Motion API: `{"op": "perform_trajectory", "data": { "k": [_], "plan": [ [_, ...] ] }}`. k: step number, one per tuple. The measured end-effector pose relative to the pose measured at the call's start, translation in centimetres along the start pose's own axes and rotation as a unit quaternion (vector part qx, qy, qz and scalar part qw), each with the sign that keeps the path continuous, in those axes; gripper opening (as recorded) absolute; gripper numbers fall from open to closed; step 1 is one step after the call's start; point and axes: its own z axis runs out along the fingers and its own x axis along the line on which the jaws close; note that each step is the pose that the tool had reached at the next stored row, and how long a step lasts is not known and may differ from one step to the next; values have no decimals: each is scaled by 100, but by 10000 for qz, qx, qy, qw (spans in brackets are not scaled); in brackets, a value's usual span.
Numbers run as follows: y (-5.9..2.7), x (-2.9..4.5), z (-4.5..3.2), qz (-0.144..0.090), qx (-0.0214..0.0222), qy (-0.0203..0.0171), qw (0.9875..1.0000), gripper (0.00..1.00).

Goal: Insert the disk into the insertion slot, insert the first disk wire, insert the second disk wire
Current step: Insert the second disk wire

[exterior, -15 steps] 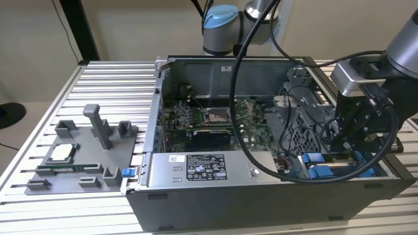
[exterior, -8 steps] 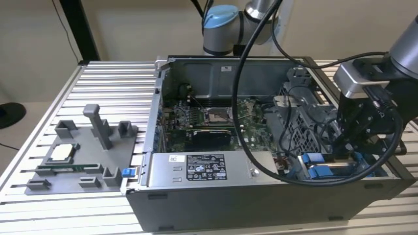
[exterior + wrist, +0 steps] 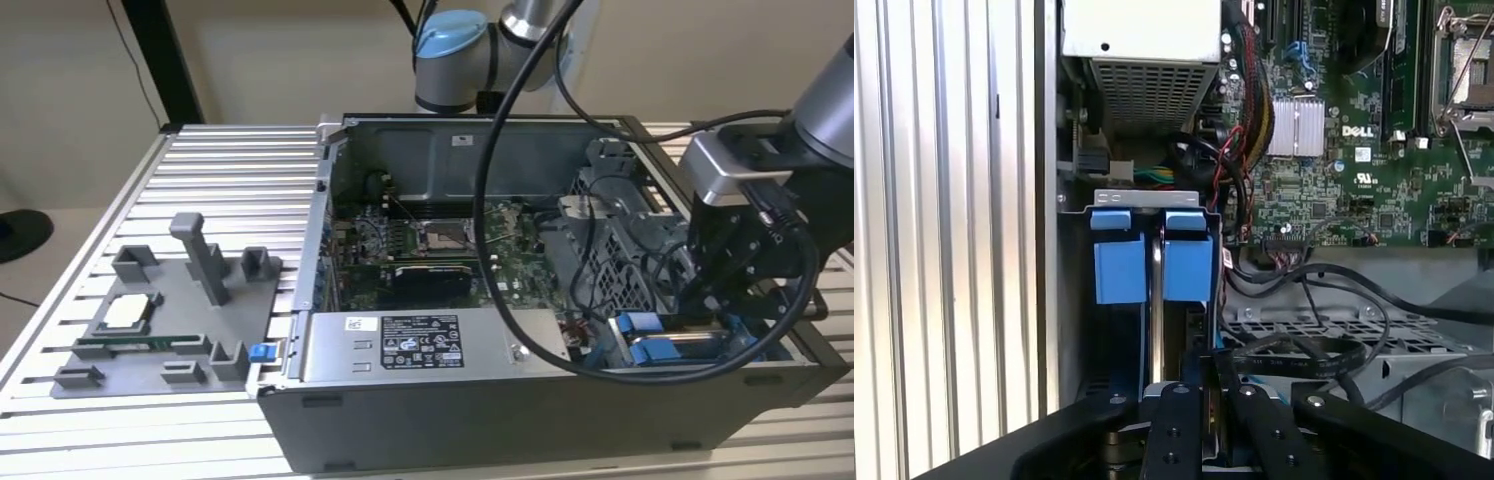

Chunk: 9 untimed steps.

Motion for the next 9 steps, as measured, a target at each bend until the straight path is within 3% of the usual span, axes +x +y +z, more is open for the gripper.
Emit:
{"op": "perform_trajectory", "data": {
  "k": [9],
  "plan": [
    [-1, 7, 69, 0, 1, 11, 10000, 0]
  ]
}}
